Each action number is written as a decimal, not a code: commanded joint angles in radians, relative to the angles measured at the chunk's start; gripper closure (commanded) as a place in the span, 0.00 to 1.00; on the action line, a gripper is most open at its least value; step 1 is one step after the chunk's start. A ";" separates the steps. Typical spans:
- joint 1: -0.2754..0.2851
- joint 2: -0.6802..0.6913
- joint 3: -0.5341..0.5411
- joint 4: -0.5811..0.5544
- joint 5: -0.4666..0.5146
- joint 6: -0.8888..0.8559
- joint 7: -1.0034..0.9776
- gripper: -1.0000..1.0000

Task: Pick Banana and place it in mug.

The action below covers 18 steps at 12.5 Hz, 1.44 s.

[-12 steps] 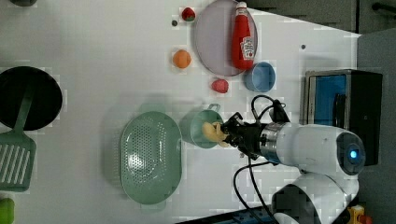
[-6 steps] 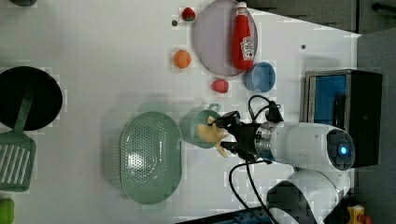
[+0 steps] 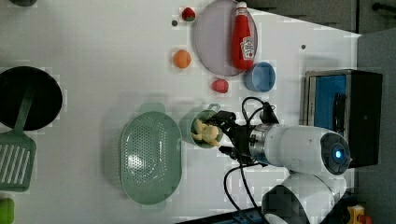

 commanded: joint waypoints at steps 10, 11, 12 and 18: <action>-0.052 -0.362 -0.459 0.419 0.012 -0.736 -0.581 0.00; -0.052 -0.369 -0.486 0.421 0.012 -0.739 -0.633 0.00; -0.053 -0.372 -0.510 0.421 0.011 -0.739 -0.657 0.00; -0.052 -0.365 -0.521 0.423 -0.037 -0.767 -0.655 0.00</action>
